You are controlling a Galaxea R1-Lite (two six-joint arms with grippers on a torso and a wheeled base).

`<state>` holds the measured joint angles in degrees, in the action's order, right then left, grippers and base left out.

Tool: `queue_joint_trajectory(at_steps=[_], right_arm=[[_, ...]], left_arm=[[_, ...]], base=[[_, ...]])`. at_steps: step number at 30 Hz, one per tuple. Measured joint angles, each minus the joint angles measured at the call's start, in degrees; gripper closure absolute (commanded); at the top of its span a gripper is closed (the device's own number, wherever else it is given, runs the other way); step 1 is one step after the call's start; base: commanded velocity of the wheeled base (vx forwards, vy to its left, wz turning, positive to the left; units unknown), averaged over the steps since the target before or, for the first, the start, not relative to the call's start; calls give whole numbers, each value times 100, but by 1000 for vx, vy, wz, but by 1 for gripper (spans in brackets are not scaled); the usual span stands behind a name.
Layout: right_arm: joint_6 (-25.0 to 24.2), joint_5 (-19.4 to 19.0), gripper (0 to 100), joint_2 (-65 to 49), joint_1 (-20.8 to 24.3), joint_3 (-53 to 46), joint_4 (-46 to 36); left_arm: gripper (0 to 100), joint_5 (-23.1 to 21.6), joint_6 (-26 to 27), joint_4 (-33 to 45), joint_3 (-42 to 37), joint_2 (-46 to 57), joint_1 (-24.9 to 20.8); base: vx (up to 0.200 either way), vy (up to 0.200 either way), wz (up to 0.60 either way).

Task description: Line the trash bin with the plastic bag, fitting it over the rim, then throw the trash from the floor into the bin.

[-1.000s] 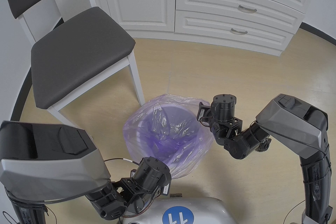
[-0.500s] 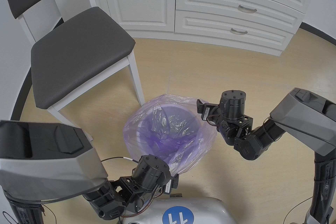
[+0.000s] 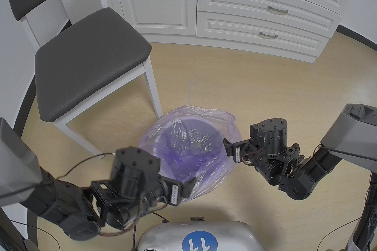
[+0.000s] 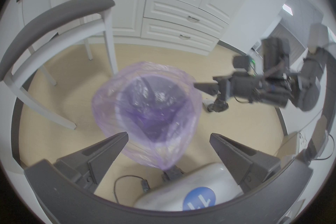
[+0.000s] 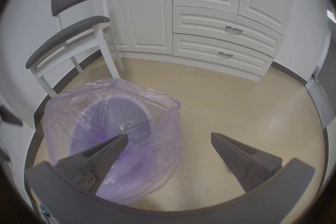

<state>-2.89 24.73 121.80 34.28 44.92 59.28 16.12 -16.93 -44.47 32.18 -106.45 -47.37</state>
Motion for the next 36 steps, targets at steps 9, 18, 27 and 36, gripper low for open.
queue_joint_trajectory(at_steps=[9, 18, 27, 36], right_arm=[[200, 59, 0, 325, 255, -162, 662], [645, 460, 0, 649, 417, -429, 1044], [1248, 538, 0, 767, 461, -689, 2014], [1496, 547, 0, 922, 422, -794, 2367]], left_arm=[[0, -963, 829, -126, 244, 9, 2086], [0, -1262, 1552, -747, 858, -916, 2866], [0, -1300, 1469, -455, 1075, -962, 2811], [0, -1308, 1059, -294, 1445, -945, 2131]], base=[[0, 0, 0], [0, 0, 0], [0, 0, 0], [0, 0, 0]])
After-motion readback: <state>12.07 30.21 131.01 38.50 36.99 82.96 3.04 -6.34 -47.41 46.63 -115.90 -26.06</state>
